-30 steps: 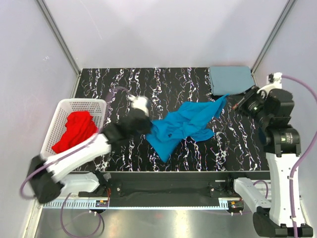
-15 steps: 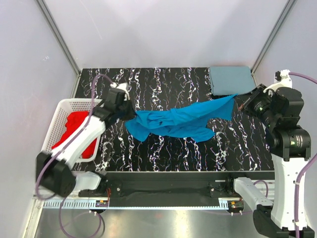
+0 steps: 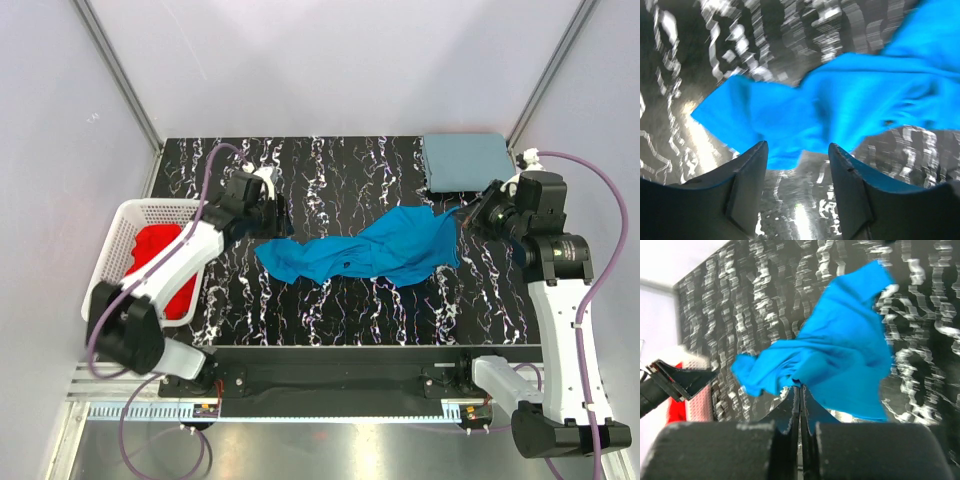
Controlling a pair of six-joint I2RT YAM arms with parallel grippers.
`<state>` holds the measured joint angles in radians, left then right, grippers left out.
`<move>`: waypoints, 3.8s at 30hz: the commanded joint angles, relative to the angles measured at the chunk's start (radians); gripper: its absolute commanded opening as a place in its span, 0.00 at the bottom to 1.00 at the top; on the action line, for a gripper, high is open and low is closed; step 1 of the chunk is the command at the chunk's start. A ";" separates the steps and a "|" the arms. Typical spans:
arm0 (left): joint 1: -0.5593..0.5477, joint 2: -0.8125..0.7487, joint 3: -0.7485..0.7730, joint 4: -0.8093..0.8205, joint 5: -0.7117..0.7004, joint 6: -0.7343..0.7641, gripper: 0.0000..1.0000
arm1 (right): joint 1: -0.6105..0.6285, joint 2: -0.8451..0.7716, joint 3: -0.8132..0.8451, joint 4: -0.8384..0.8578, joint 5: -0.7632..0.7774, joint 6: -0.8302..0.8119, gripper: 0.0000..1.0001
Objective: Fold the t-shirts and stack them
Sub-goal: Flatten the tshirt out
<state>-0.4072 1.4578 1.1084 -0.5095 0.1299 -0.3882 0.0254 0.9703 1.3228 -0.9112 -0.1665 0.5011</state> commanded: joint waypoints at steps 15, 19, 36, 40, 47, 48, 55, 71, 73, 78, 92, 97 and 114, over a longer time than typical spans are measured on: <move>-0.315 -0.016 0.149 0.577 0.405 0.216 0.71 | 0.010 -0.004 -0.079 0.199 -0.519 -0.038 0.00; -0.366 0.078 0.283 0.568 0.451 0.268 0.72 | 0.011 0.001 -0.082 0.153 -0.504 -0.053 0.00; -0.495 0.236 0.438 0.571 0.407 0.382 0.69 | 0.010 -0.002 -0.108 0.152 -0.469 -0.024 0.00; -0.501 0.260 0.439 0.597 0.410 0.380 0.66 | 0.011 -0.012 -0.109 0.164 -0.472 -0.024 0.00; -0.504 0.291 0.467 0.623 0.421 0.367 0.31 | 0.010 -0.004 -0.117 0.164 -0.476 -0.024 0.00; -0.504 0.291 0.472 0.620 0.422 0.358 0.21 | 0.011 -0.002 -0.120 0.164 -0.476 -0.022 0.00; -0.461 0.219 0.416 0.546 0.239 0.217 0.00 | 0.011 0.051 -0.068 0.137 -0.364 -0.019 0.29; -0.029 -0.224 0.013 0.111 -0.078 -0.005 0.00 | 0.010 0.465 -0.166 0.311 -0.012 0.195 0.50; -0.024 -0.249 0.011 0.094 -0.094 0.008 0.00 | 0.010 0.516 -0.178 0.346 0.027 0.241 0.51; -0.021 -0.281 -0.004 0.074 -0.113 0.025 0.00 | 0.010 0.717 -0.090 0.347 0.100 0.300 0.53; -0.018 -0.313 -0.117 0.132 -0.047 -0.003 0.00 | 0.027 0.855 -0.114 0.482 0.191 0.599 0.52; -0.018 -0.320 -0.125 0.146 -0.032 -0.006 0.00 | 0.039 0.898 -0.086 0.439 0.205 0.666 0.52; -0.016 -0.326 -0.128 0.181 -0.015 -0.041 0.00 | 0.039 0.924 -0.059 0.470 0.295 0.627 0.00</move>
<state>-0.4301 1.1584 0.9588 -0.3866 0.1013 -0.4160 0.0589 1.9244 1.2171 -0.4179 0.0471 1.1698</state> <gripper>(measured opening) 0.024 0.011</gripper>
